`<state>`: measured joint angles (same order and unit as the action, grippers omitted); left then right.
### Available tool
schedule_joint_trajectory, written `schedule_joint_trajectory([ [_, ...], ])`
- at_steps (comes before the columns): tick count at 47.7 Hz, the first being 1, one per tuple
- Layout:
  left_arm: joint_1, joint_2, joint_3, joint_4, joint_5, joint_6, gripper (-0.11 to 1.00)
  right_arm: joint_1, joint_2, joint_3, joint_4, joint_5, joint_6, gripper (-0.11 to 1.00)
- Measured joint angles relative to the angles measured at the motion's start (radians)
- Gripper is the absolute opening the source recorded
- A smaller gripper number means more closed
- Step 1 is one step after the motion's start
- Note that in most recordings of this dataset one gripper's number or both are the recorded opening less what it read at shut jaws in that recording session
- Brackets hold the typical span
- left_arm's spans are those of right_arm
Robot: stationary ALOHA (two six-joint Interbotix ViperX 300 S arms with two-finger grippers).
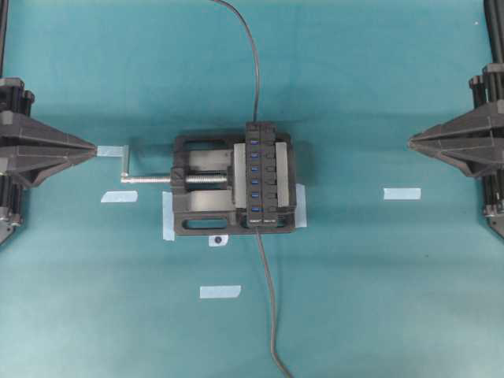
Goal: Insert the USB into the center port of the fixed hub
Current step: 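Move the right gripper over the hub's end port holding the cable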
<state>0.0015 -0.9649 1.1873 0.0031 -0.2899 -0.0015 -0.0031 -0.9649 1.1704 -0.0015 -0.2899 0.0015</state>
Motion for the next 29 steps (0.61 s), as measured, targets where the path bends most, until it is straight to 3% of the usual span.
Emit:
schedule_joint_trajectory([
  [7, -0.003, -0.009, 0.017, 0.003, 0.000, -0.008, 0.00, -0.003, -0.012, 0.018, 0.031, 0.000, 0.020, 0.00],
  [17, -0.003, -0.015, 0.017, 0.005, 0.014, -0.006, 0.00, -0.008, -0.031, 0.040, 0.058, 0.009, 0.124, -0.01],
  [29, -0.005, 0.005, 0.012, 0.005, 0.117, -0.008, 0.00, -0.032, -0.015, 0.028, 0.058, 0.156, 0.137, -0.01],
])
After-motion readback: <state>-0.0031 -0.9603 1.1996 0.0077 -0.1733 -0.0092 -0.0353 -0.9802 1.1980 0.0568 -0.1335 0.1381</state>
